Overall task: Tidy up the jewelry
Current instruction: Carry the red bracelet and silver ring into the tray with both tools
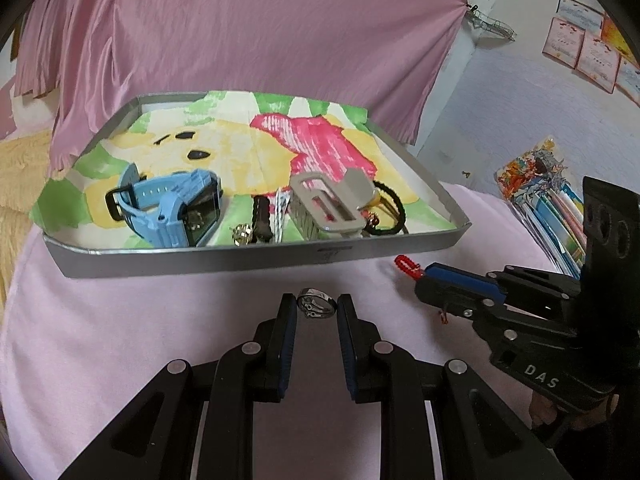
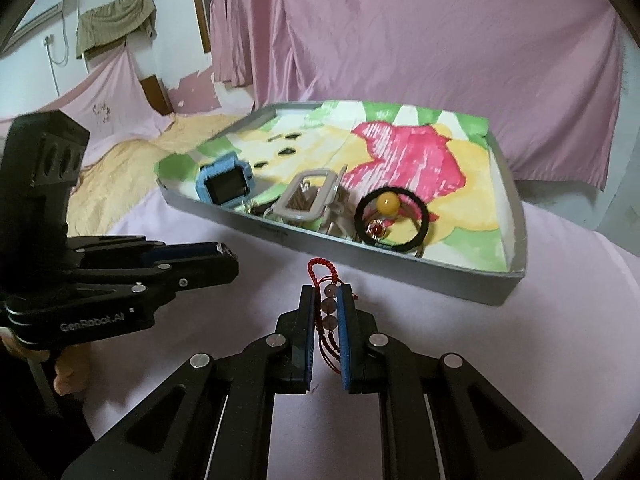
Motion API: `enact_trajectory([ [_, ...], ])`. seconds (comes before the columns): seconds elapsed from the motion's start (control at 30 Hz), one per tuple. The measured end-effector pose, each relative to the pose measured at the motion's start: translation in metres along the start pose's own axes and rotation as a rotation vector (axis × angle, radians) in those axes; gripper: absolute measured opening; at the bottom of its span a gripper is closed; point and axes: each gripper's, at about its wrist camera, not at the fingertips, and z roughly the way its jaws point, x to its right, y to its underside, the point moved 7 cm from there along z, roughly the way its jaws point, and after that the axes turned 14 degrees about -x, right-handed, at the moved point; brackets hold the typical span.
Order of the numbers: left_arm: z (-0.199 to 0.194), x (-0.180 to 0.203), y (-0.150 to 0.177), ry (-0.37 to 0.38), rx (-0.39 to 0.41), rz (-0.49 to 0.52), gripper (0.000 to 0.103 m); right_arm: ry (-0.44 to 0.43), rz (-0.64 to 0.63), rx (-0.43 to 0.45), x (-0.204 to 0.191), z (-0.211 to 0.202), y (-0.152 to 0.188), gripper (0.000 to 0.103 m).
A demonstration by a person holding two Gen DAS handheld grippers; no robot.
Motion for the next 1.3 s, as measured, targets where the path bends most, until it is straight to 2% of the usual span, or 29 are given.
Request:
enact_trajectory([
  [0.37, -0.024, -0.004, -0.032, -0.035, 0.094, 0.007, 0.02, 0.012, 0.028, 0.136, 0.011, -0.03, -0.032, 0.01],
  [0.57, -0.017, -0.011, -0.053, -0.052, 0.097, 0.002, 0.02, 0.001, 0.079, 0.164, 0.025, -0.021, -0.056, 0.01],
  [0.93, 0.011, -0.018, -0.062, -0.095, 0.033, -0.008, 0.02, -0.017, 0.136, 0.078, 0.036, 0.027, -0.063, 0.01],
  [1.3, 0.018, -0.021, -0.059, -0.097, 0.014, -0.02, 0.02, -0.013, 0.133, 0.02, 0.033, 0.042, -0.059, 0.01],
])
